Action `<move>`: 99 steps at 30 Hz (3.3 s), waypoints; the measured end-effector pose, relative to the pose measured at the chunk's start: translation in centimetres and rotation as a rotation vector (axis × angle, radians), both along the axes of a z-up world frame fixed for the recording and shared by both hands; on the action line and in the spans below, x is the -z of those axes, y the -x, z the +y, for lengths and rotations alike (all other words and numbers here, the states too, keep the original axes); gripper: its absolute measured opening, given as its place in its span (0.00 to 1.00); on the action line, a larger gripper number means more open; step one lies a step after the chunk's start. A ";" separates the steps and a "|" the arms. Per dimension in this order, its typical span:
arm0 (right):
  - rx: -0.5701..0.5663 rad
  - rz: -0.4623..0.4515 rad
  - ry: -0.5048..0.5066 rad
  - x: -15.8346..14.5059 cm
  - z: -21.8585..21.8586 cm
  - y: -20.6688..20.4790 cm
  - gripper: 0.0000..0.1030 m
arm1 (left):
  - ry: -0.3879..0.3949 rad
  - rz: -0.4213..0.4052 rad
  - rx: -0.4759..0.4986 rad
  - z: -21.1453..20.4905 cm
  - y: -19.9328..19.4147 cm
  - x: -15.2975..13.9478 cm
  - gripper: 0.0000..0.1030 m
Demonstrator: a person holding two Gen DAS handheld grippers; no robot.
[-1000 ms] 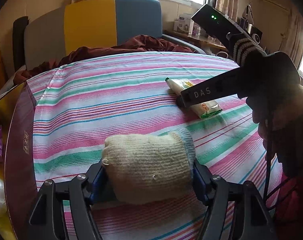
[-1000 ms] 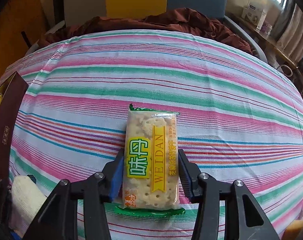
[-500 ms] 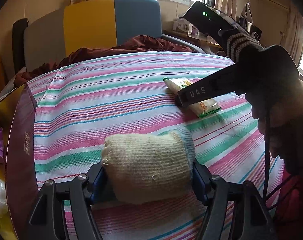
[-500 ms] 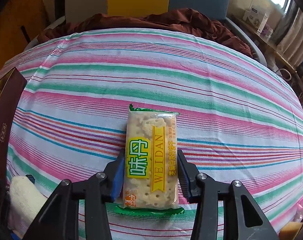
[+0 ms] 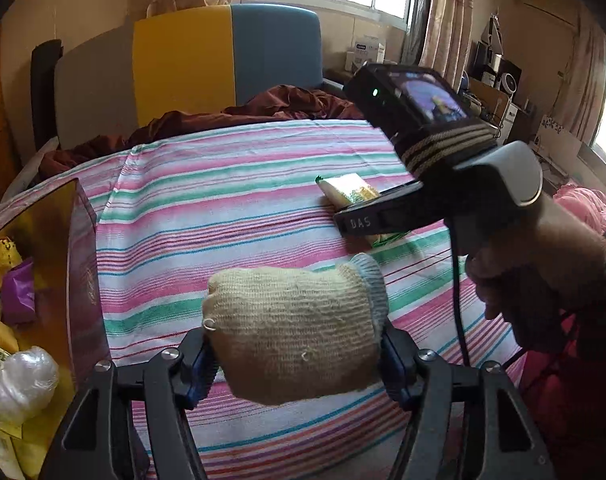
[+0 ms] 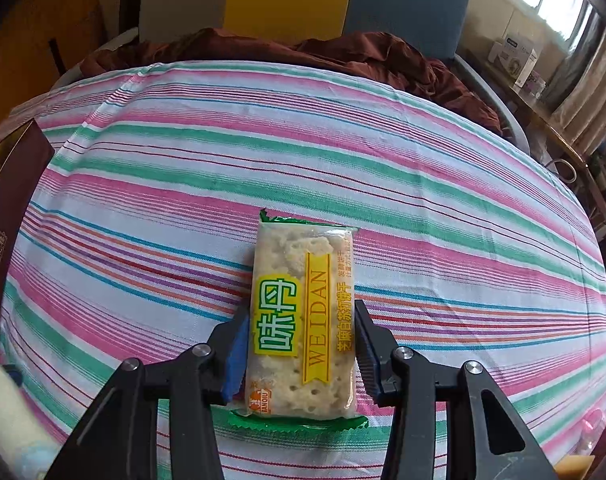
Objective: Organize objects
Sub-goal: 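Carry the knitted roll toward the tin with the left gripper while the right gripper holds the cracker packet, then lower the knitted roll into the tin and open the left gripper, then carry the WEIDAN cracker packet into the tin and open the right gripper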
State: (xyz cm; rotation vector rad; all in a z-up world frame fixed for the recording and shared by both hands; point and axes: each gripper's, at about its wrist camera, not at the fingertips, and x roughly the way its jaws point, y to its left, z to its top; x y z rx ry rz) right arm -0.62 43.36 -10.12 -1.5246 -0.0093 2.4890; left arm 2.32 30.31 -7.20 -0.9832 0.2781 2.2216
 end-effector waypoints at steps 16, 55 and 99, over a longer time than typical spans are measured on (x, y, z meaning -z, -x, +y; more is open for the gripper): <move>-0.022 0.020 -0.054 -0.1 -0.7 -0.3 0.46 | -0.034 0.112 -0.155 -9.4 0.9 -6.9 0.66; -0.046 -0.003 -0.132 0.0 -2.1 0.0 0.46 | 0.048 -0.249 -0.254 -15.3 15.0 -0.3 0.70; -0.063 0.067 0.046 -3.8 -7.7 -1.2 0.46 | 0.001 0.102 -0.638 -26.3 4.1 -8.1 0.82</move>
